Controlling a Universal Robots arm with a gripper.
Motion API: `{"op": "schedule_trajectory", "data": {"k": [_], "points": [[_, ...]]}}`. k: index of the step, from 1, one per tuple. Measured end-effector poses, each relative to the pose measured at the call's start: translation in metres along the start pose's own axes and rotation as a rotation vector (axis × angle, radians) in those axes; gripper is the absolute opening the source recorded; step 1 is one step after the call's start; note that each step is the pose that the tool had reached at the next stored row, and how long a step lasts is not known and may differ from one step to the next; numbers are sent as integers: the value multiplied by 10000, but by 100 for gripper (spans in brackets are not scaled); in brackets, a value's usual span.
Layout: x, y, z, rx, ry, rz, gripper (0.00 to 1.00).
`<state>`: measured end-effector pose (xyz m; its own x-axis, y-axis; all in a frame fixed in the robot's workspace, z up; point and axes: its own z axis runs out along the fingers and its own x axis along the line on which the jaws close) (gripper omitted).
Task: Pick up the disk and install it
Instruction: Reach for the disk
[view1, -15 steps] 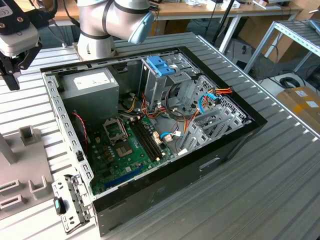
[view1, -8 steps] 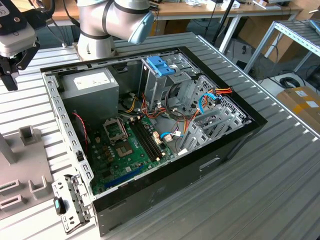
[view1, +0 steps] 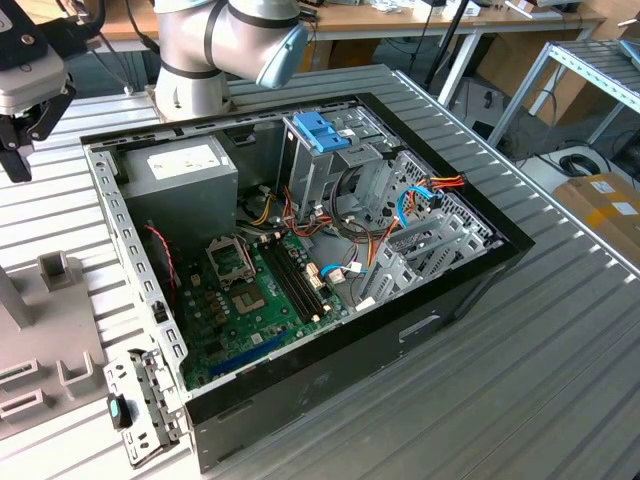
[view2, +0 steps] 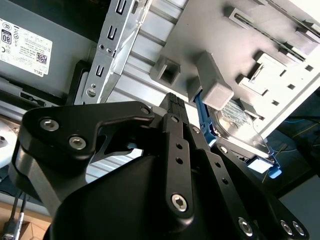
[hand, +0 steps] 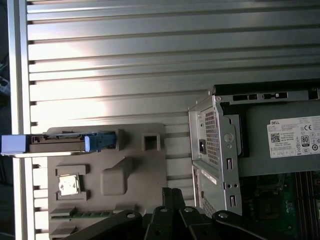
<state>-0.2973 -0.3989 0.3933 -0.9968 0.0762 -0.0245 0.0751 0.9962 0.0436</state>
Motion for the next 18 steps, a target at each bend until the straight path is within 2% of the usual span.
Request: {"op": "schedule_trajectory", "data": {"k": [18], "points": [[113, -9, -3, 0, 0, 0, 11]]}}
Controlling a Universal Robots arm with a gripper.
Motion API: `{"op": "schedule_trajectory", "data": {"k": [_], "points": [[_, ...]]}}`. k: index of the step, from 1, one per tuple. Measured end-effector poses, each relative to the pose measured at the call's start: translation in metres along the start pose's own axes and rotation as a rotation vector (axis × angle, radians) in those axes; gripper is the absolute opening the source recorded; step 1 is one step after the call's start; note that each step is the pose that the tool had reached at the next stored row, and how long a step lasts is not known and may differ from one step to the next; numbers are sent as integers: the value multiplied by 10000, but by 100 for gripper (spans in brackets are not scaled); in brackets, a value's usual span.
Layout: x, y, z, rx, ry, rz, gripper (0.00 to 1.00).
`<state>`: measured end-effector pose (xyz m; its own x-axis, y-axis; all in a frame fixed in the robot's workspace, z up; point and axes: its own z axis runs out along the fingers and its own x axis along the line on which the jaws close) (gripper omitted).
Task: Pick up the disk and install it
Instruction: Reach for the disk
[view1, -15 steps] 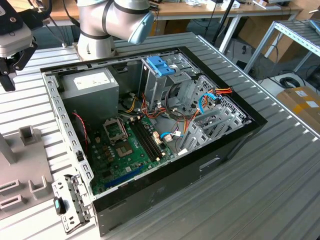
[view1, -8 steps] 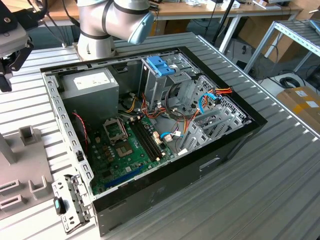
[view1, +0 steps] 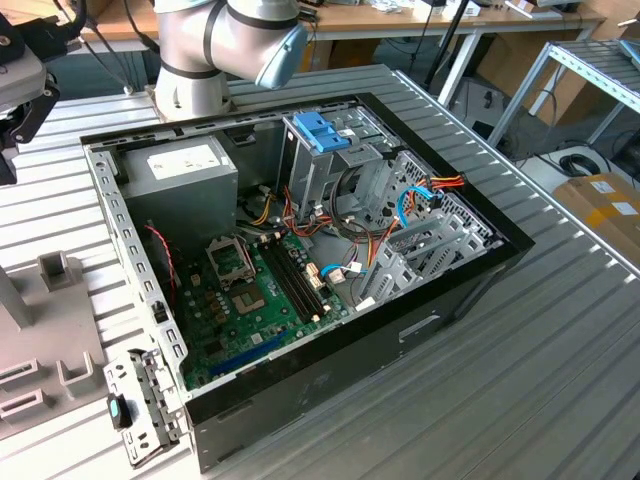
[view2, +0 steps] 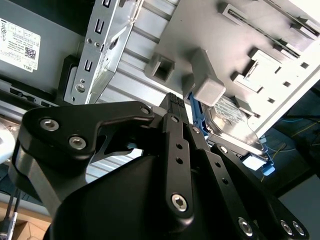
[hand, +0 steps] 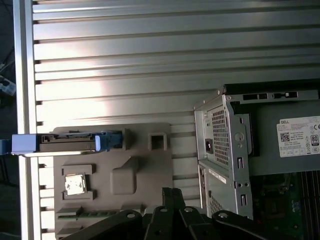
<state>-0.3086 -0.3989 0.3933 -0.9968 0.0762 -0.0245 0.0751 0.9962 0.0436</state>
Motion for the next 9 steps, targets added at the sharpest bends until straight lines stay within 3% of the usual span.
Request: {"op": "schedule_trajectory", "data": {"k": [9], "points": [[39, -3, -1, 0, 0, 0, 11]]}}
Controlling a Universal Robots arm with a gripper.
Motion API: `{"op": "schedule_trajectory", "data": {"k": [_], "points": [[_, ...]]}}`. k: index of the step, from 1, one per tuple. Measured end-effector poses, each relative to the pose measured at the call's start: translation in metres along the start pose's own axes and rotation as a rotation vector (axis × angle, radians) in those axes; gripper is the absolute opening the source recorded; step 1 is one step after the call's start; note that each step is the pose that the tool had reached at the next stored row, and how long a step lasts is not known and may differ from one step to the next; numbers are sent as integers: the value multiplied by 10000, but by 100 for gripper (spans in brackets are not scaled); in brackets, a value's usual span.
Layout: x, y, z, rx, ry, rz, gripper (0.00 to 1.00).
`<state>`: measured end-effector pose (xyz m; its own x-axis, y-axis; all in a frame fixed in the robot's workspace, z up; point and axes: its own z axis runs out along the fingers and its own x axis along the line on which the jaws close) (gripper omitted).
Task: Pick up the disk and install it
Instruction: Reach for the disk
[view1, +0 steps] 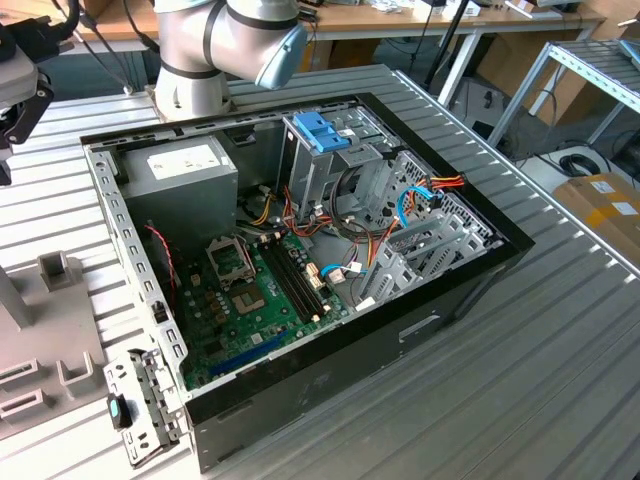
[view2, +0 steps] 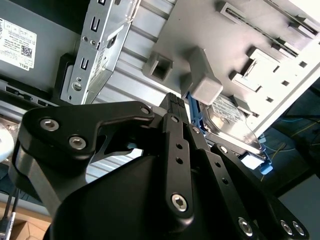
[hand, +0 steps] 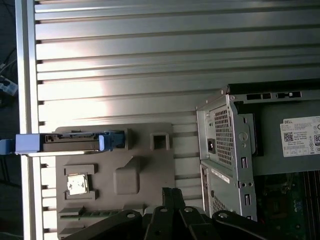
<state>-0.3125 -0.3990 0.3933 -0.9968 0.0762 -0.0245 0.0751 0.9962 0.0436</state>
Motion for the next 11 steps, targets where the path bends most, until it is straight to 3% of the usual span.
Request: {"op": "schedule_trajectory", "data": {"k": [11], "points": [[43, -3, -1, 0, 0, 0, 11]]}}
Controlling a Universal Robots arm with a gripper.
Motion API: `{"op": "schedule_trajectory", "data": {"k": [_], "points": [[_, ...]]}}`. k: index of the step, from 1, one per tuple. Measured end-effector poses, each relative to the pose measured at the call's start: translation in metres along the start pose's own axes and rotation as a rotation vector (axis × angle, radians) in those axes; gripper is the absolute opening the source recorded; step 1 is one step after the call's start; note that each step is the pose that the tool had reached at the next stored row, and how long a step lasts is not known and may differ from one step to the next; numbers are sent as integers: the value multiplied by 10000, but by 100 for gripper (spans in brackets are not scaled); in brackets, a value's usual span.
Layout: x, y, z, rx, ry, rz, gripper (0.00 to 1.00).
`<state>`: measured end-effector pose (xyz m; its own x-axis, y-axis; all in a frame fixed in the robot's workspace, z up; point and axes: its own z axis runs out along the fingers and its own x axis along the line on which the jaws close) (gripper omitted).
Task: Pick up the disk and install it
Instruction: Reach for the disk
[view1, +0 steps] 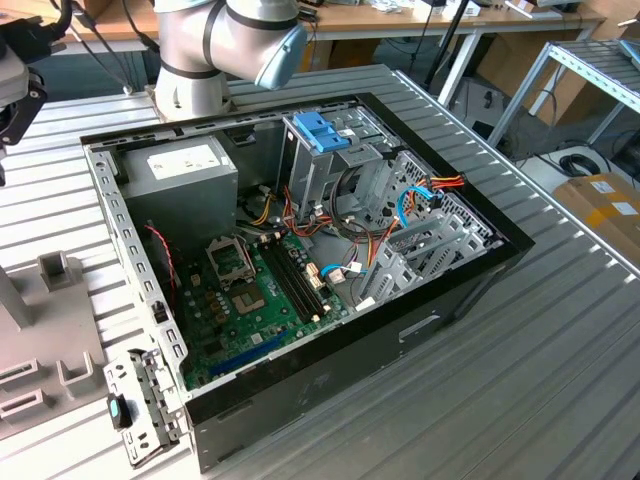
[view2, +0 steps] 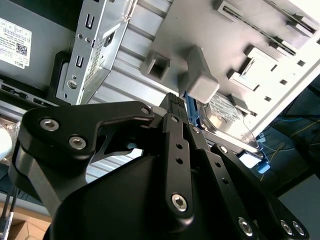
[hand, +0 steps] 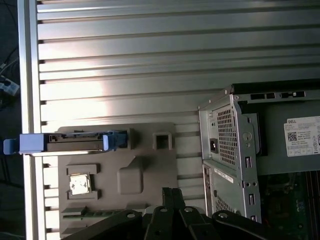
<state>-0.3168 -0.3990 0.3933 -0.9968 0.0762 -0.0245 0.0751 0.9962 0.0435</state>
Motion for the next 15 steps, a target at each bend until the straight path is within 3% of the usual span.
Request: {"op": "schedule_trajectory", "data": {"k": [15], "points": [[83, -6, -2, -1, 0, 0, 11]]}}
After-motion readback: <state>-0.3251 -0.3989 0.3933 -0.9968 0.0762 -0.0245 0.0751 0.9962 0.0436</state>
